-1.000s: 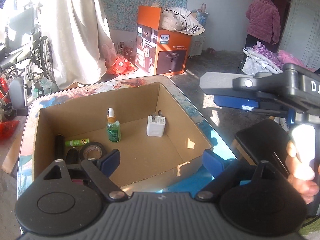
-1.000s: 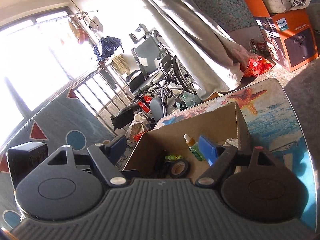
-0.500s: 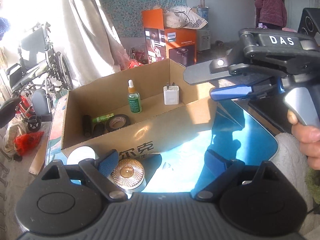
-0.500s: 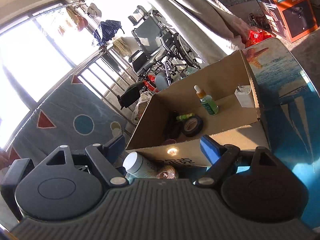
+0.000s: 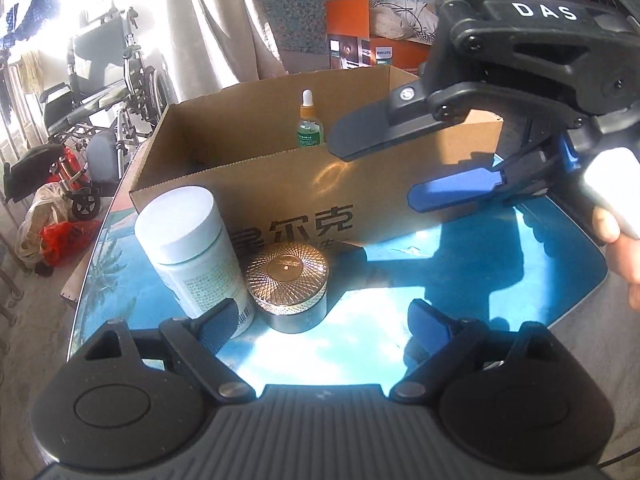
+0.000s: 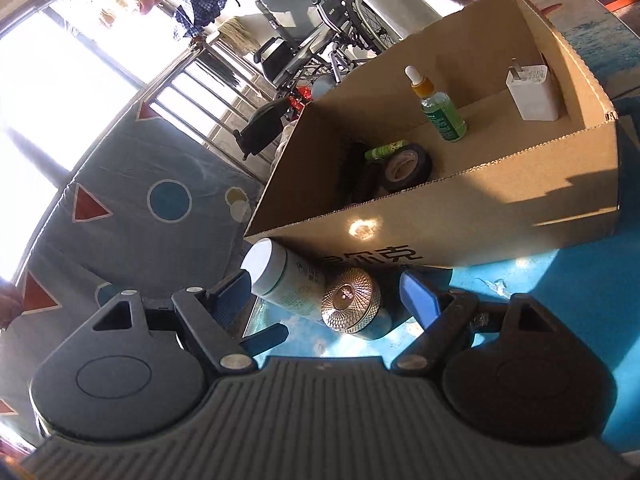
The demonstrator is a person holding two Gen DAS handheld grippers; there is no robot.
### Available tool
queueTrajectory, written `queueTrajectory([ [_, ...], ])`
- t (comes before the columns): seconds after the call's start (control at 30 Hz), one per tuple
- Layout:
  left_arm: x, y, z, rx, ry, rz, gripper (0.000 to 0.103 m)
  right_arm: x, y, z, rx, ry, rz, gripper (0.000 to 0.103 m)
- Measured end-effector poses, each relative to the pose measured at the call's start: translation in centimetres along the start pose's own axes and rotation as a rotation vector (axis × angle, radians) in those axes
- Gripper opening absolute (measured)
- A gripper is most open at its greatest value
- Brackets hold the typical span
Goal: Organize rigid objects
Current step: 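Move the right gripper to the bronze lidded jar and grasp it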
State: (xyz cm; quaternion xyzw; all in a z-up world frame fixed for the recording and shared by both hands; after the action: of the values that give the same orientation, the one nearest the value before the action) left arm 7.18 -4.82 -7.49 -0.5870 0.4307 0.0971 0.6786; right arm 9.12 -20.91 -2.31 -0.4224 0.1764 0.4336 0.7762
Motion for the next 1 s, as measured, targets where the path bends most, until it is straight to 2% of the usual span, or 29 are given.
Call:
queueTrajectory([
  [0.1,1.0,0.5,0.5,-0.001,-0.004,0.001,0.086,2.7,0.2,0.6,-0.009,-0.008,0.043,0.071],
  [0.17,1.8,0.8,0.9,-0.015,0.009,0.003,0.081,4.3,0.2,0.5,-0.017,0.002,0.074,0.058],
  [0.27,2.5,1.1,1.4,-0.041,0.025,0.008,0.076,6.3,0.2,0.5,-0.031,0.021,0.099,0.049],
  [0.57,3.9,1.3,1.5,-0.048,0.056,0.014,0.076,9.6,0.1,0.7,-0.094,0.045,0.152,0.049],
  [0.8,4.3,1.1,1.4,-0.037,0.052,0.036,0.078,9.1,0.2,0.6,-0.138,0.035,0.171,0.05],
  [1.0,4.5,0.8,-0.1,-0.014,0.076,0.049,0.078,7.6,0.3,-0.7,-0.134,0.043,0.163,0.051],
])
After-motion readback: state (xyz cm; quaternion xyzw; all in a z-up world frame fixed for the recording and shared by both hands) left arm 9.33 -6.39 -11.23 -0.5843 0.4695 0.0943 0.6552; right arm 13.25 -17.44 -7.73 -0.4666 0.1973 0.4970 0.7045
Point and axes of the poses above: each gripper's, at about its wrist camera, not at the fingertips, and x roughly the way its jaws point, z to its left, y to its underside, the point moved 8 cm from there along x, roughly the way its jaws point, and after that the axes turned 12 degrees about y, right-handed, at the moved point
